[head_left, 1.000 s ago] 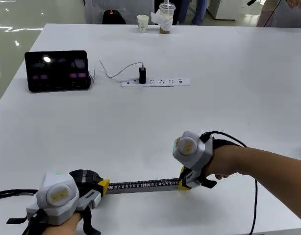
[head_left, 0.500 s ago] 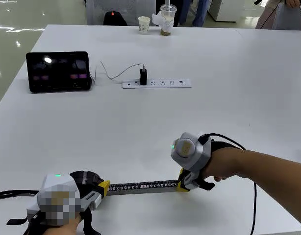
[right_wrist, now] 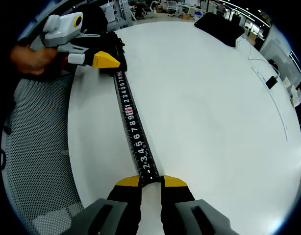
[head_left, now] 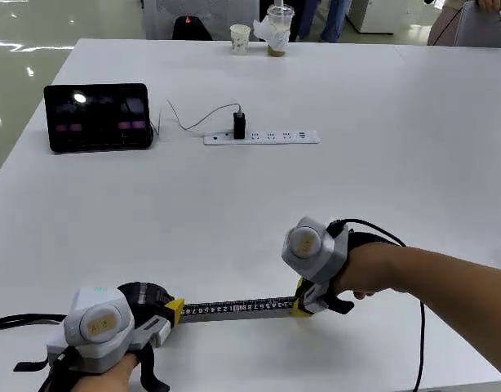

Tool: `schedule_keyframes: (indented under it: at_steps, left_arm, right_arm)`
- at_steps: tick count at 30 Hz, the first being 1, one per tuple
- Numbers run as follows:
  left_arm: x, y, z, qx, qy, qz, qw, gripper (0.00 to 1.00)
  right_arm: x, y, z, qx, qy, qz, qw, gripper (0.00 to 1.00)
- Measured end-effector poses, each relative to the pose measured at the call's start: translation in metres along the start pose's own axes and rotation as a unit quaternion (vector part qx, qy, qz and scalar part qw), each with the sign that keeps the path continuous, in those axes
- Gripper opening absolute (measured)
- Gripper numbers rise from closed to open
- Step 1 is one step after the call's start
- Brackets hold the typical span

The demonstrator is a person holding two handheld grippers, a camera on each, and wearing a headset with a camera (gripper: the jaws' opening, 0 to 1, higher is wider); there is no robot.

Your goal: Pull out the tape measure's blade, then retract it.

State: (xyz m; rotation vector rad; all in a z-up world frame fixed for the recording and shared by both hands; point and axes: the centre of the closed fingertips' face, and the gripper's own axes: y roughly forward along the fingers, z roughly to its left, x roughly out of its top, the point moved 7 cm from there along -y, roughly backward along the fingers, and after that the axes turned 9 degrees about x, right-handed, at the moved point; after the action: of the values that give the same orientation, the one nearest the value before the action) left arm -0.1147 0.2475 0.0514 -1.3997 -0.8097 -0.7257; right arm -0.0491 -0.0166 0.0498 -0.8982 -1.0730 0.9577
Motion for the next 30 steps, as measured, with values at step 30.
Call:
schedule_keyframes:
  at_steps: [30]
  left_arm:
    - [0.000, 0.001, 0.001, 0.000, -0.001, 0.001, 1.0000, 0.64]
  right_arm:
    - [0.011, 0.003, 0.001, 0.004, 0.004, -0.003, 1.0000, 0.11]
